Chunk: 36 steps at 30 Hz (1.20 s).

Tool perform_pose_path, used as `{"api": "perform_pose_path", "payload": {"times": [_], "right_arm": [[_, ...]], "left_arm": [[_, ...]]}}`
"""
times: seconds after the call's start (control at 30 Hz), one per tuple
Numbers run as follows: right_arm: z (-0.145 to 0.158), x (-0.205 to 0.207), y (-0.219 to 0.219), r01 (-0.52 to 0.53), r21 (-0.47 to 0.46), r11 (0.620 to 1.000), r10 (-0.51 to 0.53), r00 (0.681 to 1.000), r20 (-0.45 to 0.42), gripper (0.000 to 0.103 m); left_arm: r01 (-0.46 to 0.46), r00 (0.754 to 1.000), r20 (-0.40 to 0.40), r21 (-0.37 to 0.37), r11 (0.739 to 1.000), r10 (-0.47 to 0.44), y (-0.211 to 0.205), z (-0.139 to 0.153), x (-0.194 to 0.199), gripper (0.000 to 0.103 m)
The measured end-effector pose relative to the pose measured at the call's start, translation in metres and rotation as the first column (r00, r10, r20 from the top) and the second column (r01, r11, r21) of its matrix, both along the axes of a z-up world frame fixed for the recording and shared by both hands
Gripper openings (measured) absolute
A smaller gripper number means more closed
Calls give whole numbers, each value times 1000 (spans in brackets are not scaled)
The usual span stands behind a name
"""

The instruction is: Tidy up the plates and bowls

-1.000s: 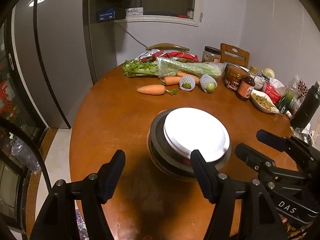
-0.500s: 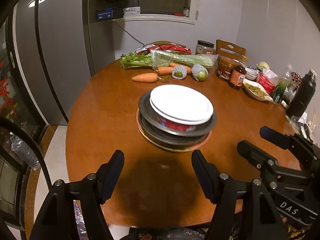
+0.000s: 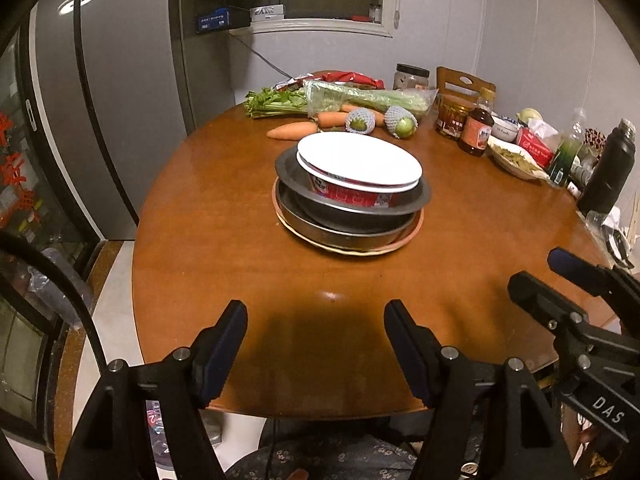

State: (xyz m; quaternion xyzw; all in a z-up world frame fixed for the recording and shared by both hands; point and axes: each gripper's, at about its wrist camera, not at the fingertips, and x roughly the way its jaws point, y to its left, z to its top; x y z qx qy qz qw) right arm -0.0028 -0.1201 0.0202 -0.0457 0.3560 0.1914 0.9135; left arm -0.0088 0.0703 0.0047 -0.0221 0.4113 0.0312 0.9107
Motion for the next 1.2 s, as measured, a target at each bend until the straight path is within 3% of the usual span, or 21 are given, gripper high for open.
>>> {"api": "perform_pose_path", "payload": {"times": [1.2], "right_arm": [[-11, -12, -12, 26, 8, 1000, -26, 999, -20, 65]], "left_arm": [[-1, 1000, -18, 13, 1000, 1, -17, -10, -5, 71]]}}
